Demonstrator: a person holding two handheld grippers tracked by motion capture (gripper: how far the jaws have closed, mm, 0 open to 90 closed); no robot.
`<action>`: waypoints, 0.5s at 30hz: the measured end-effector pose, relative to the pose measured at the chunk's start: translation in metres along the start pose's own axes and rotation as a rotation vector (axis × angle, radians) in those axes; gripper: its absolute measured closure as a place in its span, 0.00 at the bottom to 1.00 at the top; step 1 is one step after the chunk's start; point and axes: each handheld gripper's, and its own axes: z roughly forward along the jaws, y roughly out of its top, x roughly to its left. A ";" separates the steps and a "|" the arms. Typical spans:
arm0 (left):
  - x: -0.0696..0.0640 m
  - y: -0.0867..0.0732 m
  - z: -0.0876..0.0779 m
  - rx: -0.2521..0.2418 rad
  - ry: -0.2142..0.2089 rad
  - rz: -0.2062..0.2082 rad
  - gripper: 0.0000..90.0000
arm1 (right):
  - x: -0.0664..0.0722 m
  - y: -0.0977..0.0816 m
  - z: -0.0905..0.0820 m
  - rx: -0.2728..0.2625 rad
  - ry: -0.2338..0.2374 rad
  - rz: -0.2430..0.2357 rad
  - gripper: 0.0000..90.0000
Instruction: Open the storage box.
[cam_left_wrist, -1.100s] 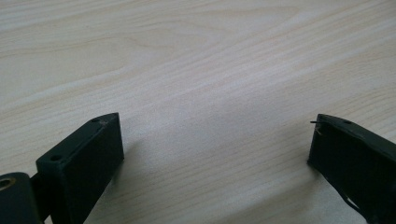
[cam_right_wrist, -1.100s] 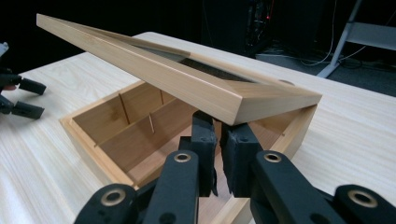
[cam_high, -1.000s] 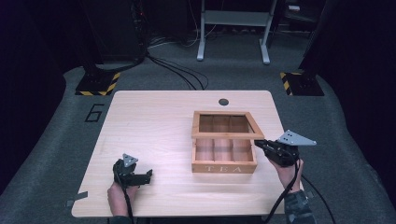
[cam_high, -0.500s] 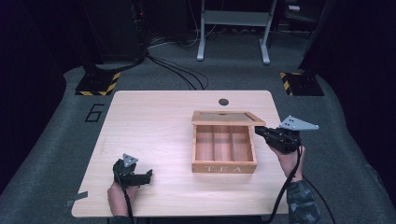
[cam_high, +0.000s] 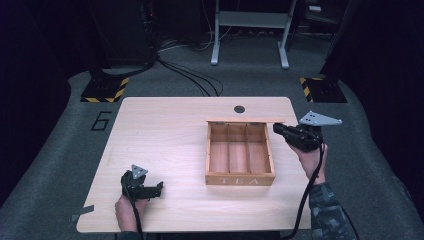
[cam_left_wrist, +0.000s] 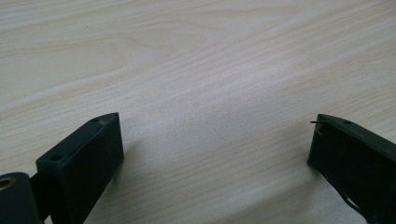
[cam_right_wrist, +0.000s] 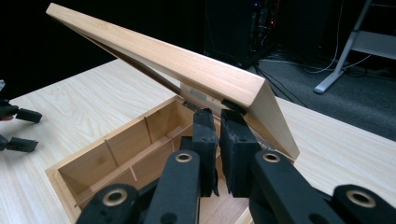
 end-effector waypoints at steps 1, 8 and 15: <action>0.000 0.000 0.000 -0.001 0.000 -0.001 0.03 | 0.000 0.001 0.001 -0.001 -0.004 0.007 0.94; 0.000 0.000 0.000 -0.006 0.005 -0.001 0.03 | -0.008 0.013 0.005 0.000 0.000 0.010 0.94; 0.000 0.000 0.000 -0.006 0.004 -0.001 0.03 | -0.014 0.025 0.010 -0.002 -0.006 0.005 0.94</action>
